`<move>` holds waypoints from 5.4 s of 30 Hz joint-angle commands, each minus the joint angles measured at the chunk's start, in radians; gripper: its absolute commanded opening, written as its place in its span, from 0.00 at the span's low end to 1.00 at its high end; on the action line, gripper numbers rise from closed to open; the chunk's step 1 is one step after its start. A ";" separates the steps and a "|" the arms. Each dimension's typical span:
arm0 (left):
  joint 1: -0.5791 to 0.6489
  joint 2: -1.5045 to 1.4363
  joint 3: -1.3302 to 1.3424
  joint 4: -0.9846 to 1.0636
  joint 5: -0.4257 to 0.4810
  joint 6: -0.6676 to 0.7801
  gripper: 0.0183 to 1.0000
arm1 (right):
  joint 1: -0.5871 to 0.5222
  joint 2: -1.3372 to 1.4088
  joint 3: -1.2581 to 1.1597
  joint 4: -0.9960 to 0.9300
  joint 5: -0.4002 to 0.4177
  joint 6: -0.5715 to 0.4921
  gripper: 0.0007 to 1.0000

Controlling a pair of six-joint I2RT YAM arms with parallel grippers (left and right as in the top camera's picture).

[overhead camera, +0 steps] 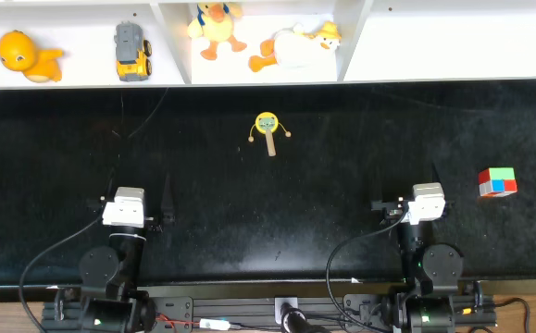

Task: Store Toys

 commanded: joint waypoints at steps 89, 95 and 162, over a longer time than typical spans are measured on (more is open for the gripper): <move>0.006 -0.015 -0.004 0.001 0.014 0.015 1.00 | 0.674 1.947 1.309 -0.617 0.169 0.693 0.36; 0.006 -0.015 -0.004 0.001 0.014 0.015 1.00 | 0.674 1.944 1.309 -0.616 0.166 0.694 0.15; 0.006 -0.015 -0.004 0.001 0.014 0.015 1.00 | 0.066 1.635 1.314 -0.641 0.198 0.162 0.99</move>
